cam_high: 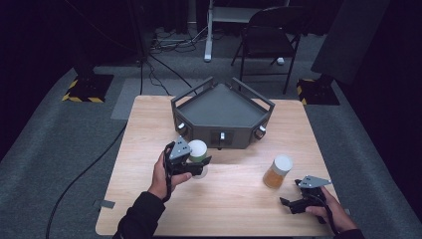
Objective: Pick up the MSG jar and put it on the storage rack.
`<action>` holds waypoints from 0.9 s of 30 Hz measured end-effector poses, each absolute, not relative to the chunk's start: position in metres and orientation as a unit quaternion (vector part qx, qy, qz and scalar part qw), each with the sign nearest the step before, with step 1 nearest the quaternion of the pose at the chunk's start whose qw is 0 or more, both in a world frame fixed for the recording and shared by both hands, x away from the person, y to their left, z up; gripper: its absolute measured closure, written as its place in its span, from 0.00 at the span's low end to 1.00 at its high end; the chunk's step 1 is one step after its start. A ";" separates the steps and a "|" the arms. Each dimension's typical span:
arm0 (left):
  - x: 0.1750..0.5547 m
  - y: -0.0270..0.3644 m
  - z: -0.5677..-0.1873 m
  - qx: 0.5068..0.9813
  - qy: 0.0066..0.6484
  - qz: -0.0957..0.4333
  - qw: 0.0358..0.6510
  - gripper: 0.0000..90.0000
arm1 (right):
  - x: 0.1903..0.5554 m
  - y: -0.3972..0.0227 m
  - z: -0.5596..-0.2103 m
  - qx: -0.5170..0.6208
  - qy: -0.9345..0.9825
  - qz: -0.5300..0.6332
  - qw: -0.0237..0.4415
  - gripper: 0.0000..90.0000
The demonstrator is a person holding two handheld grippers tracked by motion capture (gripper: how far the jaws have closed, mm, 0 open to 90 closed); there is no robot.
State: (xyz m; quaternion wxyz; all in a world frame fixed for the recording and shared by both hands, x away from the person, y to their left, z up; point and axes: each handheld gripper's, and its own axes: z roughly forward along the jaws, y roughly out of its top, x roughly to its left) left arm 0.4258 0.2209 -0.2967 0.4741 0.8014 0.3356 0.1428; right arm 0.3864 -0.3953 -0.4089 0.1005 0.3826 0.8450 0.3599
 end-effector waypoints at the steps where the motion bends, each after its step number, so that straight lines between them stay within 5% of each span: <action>1: 0.428 0.220 -0.295 0.800 0.336 0.145 0.476 0.39 | 0.386 -0.395 -0.409 0.383 0.845 0.360 0.100 0.00; 27: 0.466 0.206 -0.256 0.781 0.337 0.168 0.498 0.38 | 0.386 -0.395 -0.409 0.383 0.845 0.360 0.100 0.00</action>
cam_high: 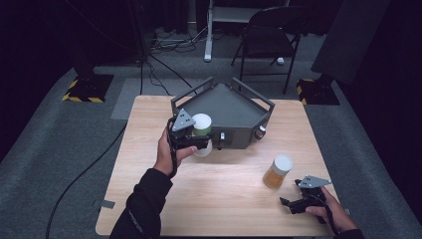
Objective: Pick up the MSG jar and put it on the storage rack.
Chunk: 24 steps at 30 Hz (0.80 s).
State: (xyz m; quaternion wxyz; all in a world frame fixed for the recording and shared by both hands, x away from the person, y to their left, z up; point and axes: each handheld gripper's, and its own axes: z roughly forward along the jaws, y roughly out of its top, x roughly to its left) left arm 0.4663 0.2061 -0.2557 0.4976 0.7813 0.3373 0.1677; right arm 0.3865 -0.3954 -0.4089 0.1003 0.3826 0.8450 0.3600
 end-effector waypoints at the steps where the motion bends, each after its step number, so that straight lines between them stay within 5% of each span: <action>1: 0.468 0.205 -0.254 0.781 0.337 0.169 0.498 0.38 | 0.386 -0.395 -0.409 0.383 0.845 0.360 0.100 0.00; 24: 0.522 0.182 -0.228 0.768 0.353 0.202 0.494 0.38 | 0.386 -0.395 -0.409 0.383 0.845 0.360 0.100 0.00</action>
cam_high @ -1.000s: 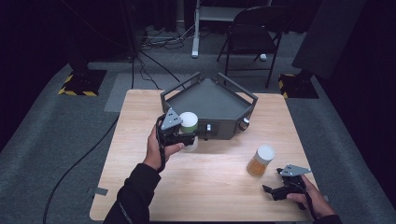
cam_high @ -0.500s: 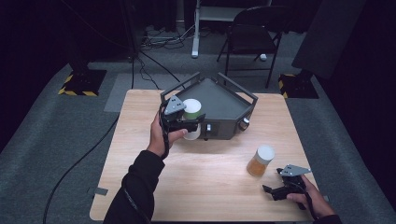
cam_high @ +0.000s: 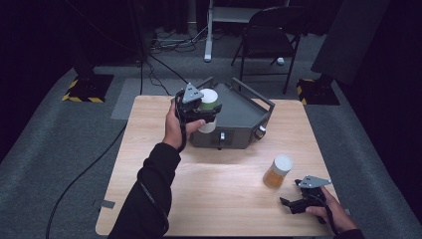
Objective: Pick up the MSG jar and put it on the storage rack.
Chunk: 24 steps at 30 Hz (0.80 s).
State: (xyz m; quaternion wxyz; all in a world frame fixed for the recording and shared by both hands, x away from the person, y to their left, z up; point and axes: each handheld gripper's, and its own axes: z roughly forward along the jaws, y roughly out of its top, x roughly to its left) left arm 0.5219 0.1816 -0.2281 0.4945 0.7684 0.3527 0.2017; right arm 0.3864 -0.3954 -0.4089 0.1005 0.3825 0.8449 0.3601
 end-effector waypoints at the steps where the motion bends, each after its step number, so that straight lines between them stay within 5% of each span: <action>1: 0.523 0.181 -0.228 0.767 0.354 0.203 0.495 0.38 | 0.386 -0.395 -0.409 0.383 0.845 0.360 0.100 0.00; 24: 0.566 0.155 -0.237 0.782 0.377 0.229 0.441 0.38 | 0.386 -0.395 -0.409 0.383 0.845 0.360 0.100 0.00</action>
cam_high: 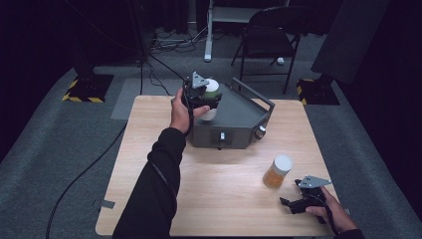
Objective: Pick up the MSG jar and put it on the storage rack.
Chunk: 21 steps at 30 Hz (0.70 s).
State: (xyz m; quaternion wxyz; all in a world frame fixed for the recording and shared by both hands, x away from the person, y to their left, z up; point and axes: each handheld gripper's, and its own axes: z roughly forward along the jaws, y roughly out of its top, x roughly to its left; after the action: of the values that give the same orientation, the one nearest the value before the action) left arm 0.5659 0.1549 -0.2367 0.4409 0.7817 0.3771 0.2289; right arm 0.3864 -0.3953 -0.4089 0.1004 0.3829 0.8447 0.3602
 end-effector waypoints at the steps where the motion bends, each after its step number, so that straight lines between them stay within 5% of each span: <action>1: 0.567 0.155 -0.238 0.780 0.380 0.227 0.442 0.38 | 0.386 -0.395 -0.409 0.383 0.845 0.360 0.100 0.00; 21: 0.574 0.152 -0.259 0.781 0.401 0.225 0.423 0.38 | 0.386 -0.395 -0.409 0.382 0.845 0.360 0.101 0.00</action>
State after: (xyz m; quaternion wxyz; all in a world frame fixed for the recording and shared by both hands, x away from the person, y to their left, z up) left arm 0.5743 0.1523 -0.2586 0.4231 0.7808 0.4006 0.2254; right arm 0.3864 -0.3954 -0.4089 0.1007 0.3823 0.8451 0.3600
